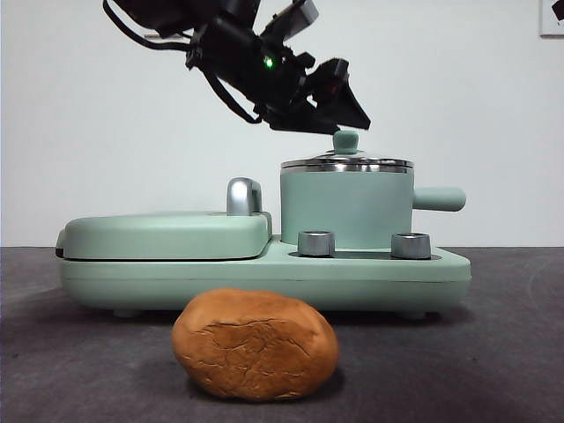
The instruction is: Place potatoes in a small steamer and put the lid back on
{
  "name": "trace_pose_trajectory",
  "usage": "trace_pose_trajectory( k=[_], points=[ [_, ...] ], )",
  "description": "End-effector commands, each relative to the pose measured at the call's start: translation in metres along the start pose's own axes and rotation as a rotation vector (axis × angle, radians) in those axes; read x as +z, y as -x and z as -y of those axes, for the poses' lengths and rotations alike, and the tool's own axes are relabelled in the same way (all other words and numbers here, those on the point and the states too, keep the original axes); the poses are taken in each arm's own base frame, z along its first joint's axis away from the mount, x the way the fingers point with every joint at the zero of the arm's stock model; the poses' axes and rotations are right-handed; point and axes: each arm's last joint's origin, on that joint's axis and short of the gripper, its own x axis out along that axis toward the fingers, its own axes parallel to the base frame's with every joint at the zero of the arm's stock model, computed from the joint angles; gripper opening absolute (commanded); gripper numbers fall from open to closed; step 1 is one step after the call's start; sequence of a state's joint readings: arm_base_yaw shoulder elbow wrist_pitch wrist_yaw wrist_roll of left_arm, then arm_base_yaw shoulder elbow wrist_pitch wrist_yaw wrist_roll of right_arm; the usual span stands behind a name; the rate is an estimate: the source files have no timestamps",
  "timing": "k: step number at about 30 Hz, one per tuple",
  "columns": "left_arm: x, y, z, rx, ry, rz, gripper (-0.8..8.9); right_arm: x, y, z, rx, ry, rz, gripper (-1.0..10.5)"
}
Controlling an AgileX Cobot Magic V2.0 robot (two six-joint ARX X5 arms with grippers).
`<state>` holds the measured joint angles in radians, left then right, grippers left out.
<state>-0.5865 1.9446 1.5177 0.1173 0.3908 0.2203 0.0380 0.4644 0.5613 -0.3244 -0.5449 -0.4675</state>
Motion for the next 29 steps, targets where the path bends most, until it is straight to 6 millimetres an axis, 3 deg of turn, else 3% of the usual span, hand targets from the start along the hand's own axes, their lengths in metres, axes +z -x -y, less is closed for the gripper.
trace_pose_trajectory(
  k=[1,11,19,29],
  points=[
    [-0.002,-0.010,-0.002,0.001,-0.002,0.010,3.07,0.006,0.001,0.001,-0.004,0.017,0.018,2.5],
    [-0.012,-0.016,-0.003,-0.004,0.012,-0.019,2.89,0.006,0.000,0.000,0.005,0.019,0.022,2.5],
    [-0.015,-0.018,-0.003,-0.006,0.013,-0.024,0.24,0.006,0.000,0.000,0.006,0.018,0.021,2.5],
    [-0.011,-0.016,-0.003,-0.001,-0.002,-0.002,0.15,0.006,0.000,0.000,0.006,0.018,0.021,2.5]
  ],
)
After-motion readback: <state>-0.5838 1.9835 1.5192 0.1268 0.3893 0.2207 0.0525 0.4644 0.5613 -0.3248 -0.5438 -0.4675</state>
